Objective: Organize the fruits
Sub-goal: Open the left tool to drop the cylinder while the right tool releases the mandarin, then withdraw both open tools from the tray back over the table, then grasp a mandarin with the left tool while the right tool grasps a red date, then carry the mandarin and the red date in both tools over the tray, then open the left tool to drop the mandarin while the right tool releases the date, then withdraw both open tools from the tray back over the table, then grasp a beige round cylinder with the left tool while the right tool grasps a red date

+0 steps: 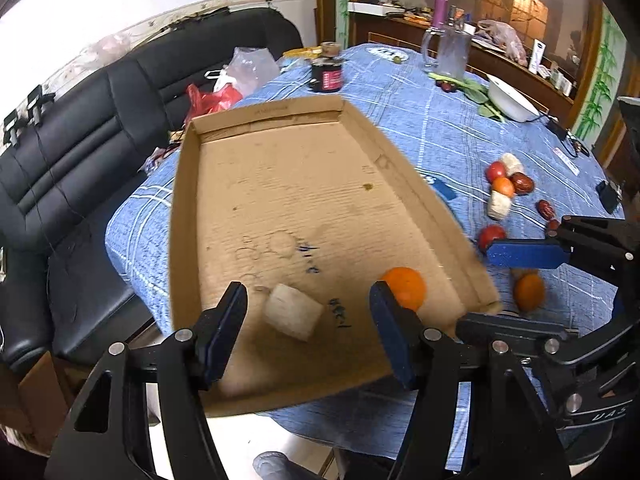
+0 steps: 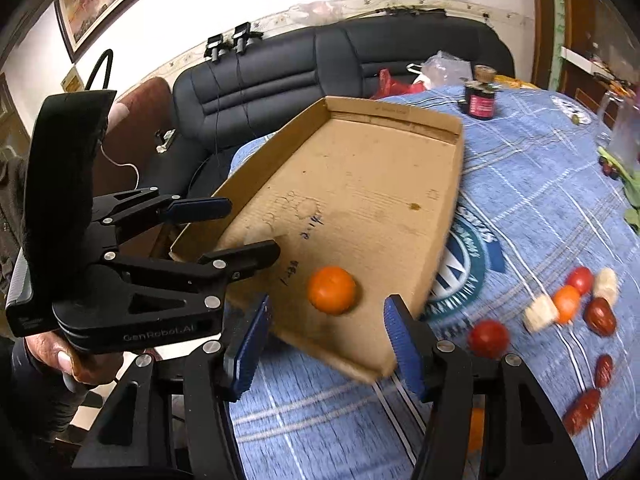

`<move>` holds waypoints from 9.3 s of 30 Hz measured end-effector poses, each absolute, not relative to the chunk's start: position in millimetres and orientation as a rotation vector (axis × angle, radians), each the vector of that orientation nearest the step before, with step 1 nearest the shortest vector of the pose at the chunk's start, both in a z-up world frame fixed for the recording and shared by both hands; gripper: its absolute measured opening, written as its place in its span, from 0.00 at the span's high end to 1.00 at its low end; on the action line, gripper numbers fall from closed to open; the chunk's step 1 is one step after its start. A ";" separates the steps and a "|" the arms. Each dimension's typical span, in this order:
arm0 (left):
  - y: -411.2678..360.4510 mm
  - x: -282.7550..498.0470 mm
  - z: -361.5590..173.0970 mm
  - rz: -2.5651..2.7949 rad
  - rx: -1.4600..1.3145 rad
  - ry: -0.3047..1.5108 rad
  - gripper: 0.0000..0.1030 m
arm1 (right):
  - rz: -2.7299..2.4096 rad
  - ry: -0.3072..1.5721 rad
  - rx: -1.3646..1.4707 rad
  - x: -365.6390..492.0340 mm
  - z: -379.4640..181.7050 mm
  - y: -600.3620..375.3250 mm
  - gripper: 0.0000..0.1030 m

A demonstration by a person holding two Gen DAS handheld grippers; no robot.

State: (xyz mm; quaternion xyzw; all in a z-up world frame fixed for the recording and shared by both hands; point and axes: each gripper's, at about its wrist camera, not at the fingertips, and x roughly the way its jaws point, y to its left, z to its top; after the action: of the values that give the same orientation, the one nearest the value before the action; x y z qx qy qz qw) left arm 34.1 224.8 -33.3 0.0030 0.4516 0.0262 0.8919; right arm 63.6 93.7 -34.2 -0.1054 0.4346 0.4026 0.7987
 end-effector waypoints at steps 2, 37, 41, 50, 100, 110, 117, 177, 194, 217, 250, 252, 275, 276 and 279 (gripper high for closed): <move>217.1 33.0 -30.9 0.044 0.015 0.934 0.39 | 0.847 0.931 -0.218 60.7 -33.0 82.1 0.41; 67.3 29.3 -28.7 -0.262 0.091 0.956 0.39 | 0.473 0.933 0.006 55.1 -41.9 -122.4 0.40; 54.3 34.1 -38.2 -0.280 0.108 0.980 0.39 | 0.469 0.936 0.011 63.8 -46.2 -122.4 0.40; 43.6 46.1 -61.0 -0.292 0.118 1.038 0.39 | 0.469 0.945 -0.028 90.4 -57.3 -104.1 0.40; 86.0 32.0 -33.1 -0.239 0.068 0.930 0.71 | 0.523 0.871 -0.022 63.2 -28.8 -72.3 0.74; 109.8 31.9 -30.2 -0.198 0.043 0.919 0.71 | 0.560 0.870 -0.048 64.3 -24.3 -49.3 0.74; 131.1 34.2 -29.3 -0.159 0.020 0.915 0.71 | 0.594 0.873 -0.072 66.9 -24.1 -27.8 0.74; 263.9 85.0 -60.5 0.118 -0.125 1.011 0.39 | 0.862 0.976 -0.151 130.1 -65.8 138.7 0.71; 203.2 67.7 -27.9 0.019 -0.053 0.945 0.39 | 0.700 0.906 -0.076 94.9 -27.4 26.0 0.65; 118.6 51.3 -19.2 -0.158 0.007 0.948 0.39 | 0.520 0.900 0.004 70.7 -32.7 -80.5 0.61; 30.7 87.8 -81.8 -0.287 0.092 1.064 0.49 | 0.403 0.955 -0.082 160.0 -84.3 -100.3 0.64; 28.7 87.7 -81.2 -0.276 0.115 1.053 0.58 | 0.401 0.964 -0.078 163.8 -89.1 -101.2 0.69; 54.0 68.0 -40.2 -0.283 0.072 0.966 0.73 | 0.472 0.883 -0.006 115.0 -44.3 -94.1 0.79; 56.7 66.8 -37.9 -0.280 0.069 0.961 0.73 | 0.474 0.879 -0.006 113.3 -42.9 -92.7 0.79; 65.6 63.6 -32.8 -0.266 0.064 0.947 0.73 | 0.483 0.875 -0.009 109.1 -40.3 -87.3 0.79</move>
State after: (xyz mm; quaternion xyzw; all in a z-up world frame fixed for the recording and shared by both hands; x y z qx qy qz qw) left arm 63.6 65.6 -32.8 0.0306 0.4546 -0.1275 0.8810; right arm 109.1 -87.3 -40.3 -0.0044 0.4196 0.2317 0.8776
